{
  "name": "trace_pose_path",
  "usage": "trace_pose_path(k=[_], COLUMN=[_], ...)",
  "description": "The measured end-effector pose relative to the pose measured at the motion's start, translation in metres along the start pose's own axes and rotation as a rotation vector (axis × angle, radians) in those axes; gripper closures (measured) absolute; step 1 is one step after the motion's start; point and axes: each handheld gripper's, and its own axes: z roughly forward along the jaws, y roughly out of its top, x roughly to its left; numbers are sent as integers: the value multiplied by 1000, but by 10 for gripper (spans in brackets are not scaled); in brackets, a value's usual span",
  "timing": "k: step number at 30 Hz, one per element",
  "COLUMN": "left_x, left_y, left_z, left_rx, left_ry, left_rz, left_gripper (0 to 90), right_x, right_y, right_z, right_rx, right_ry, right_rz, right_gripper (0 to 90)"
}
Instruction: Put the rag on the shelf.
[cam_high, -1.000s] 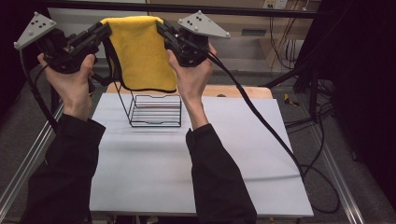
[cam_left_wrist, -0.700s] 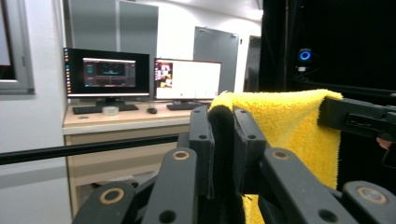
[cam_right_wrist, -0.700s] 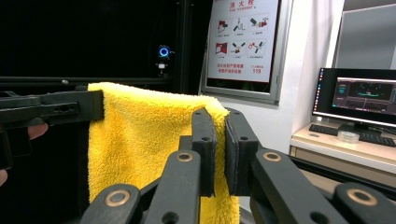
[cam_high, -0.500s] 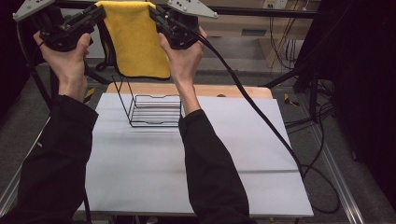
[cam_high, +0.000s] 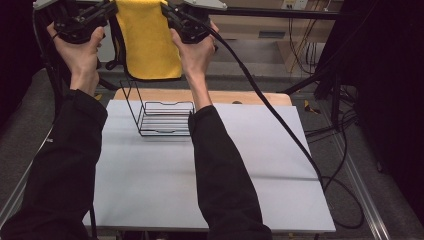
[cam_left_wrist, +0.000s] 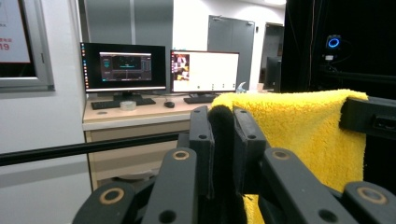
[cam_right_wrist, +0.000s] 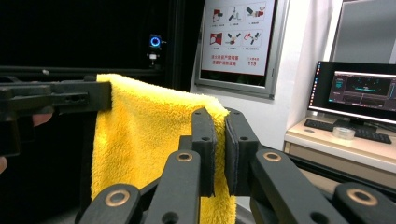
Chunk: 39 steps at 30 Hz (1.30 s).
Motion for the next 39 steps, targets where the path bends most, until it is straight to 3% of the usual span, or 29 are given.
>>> trace_pose_path(k=[3, 10, 17, 23, 30, 33, 36, 39], left_x=[3, 4, 8, 2, -7, -9, -8, -9], left_y=[-8, -33, -59, -73, -83, -85, -89, -91], left_z=[6, 9, 7, 5, -14, -23, -31, -38], left_rx=[23, 63, 90, 129, 117, 118, 119, 136], left_ry=[1, -9, -27, -38, -85, -91, -108, -114], left_rz=[2, 30, 9, 51, 81, 97, 70, 75], left_gripper=[797, 797, 798, 797, 796, 796, 794, 792], right_x=[-3, -9, -4, -6, -4, 2, 6, 10], right_y=[-4, -32, -53, -67, -75, -74, -74, -75], right_z=[3, 3, 0, -6, -21, -27, -31, -34], right_rx=[22, 72, 112, 155, 156, 157, 163, 185], right_ry=[-2, 9, 27, 31, 57, 75, 91, 102], right_rz=[-19, 21, 13, 18, 18, -11, -20, -31], right_gripper=[842, 842, 842, 841, 841, 839, 837, 835])
